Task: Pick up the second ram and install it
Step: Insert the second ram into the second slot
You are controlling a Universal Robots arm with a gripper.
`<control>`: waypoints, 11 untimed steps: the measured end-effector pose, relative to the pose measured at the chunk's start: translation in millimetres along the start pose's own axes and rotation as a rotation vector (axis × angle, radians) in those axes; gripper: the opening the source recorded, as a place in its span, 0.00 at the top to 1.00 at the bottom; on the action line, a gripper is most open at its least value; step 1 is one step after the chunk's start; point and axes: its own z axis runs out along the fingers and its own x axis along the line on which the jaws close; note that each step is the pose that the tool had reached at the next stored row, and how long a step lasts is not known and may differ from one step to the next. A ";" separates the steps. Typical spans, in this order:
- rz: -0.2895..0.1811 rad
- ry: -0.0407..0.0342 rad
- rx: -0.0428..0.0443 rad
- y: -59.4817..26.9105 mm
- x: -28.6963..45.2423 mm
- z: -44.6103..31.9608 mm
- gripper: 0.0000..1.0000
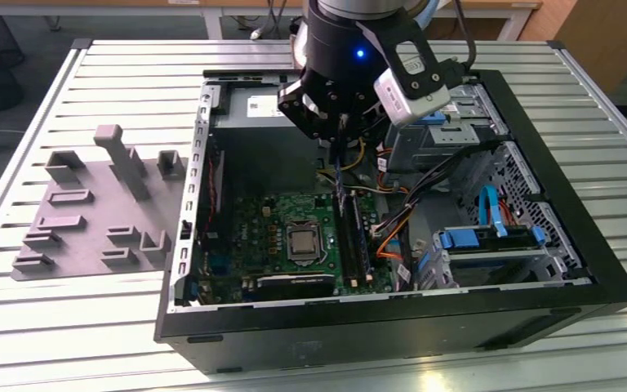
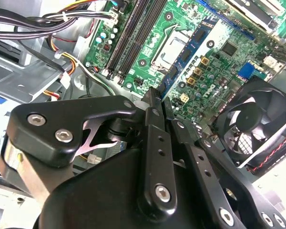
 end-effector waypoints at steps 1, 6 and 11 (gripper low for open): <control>0.000 0.0000 0.0000 0.0 0.0 0.1 0.86; 0.000 0.0000 -0.0007 0.0 0.0 0.1 0.86; -0.005 0.0006 -0.0007 -2.7 0.0 4.6 0.86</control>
